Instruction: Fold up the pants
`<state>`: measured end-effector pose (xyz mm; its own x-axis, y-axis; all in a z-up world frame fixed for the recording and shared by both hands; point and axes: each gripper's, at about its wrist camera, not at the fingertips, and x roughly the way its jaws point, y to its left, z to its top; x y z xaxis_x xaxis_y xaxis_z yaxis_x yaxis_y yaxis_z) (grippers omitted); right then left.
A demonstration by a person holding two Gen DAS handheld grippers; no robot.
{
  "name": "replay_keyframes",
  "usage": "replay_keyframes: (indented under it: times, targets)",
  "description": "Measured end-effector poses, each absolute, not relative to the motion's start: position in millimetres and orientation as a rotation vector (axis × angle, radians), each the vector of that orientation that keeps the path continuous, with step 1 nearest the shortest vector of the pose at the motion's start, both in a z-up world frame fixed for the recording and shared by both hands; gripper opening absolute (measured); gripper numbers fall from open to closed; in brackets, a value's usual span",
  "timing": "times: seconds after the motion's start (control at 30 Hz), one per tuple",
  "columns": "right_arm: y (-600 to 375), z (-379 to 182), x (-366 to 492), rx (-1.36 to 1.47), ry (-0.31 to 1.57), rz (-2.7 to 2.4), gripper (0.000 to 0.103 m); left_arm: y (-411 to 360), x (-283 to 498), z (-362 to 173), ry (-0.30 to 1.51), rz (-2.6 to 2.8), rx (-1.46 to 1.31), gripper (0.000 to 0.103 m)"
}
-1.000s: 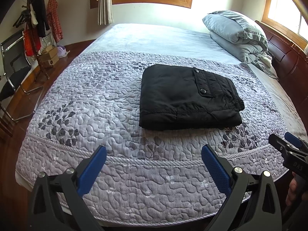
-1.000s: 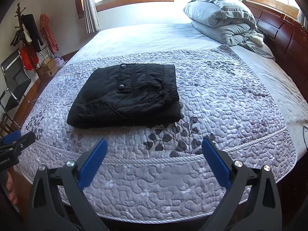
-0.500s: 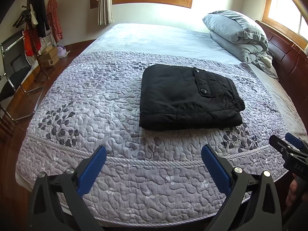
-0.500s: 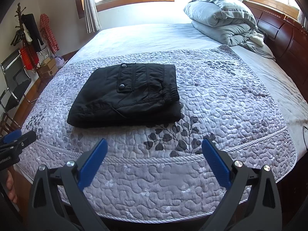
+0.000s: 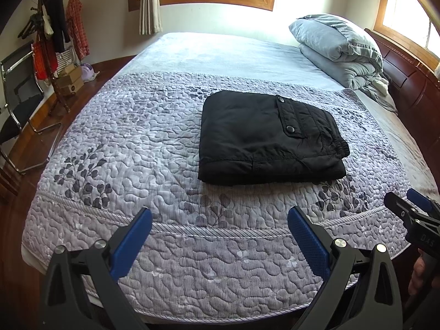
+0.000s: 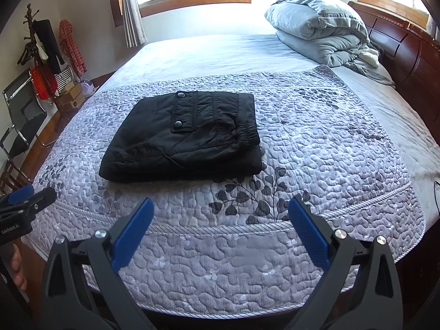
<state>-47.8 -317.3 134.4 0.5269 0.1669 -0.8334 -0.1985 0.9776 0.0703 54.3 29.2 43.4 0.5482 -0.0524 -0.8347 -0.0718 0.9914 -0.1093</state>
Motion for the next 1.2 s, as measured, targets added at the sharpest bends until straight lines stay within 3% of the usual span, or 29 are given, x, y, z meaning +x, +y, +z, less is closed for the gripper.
replay_keyframes:
  times: [1.2]
  targets:
    - [-306.3, 127.8, -47.2, -0.048, 1.014, 0.236, 0.098, 31.2, 53.1, 46.5, 0.982, -0.021, -0.146, 0.099]
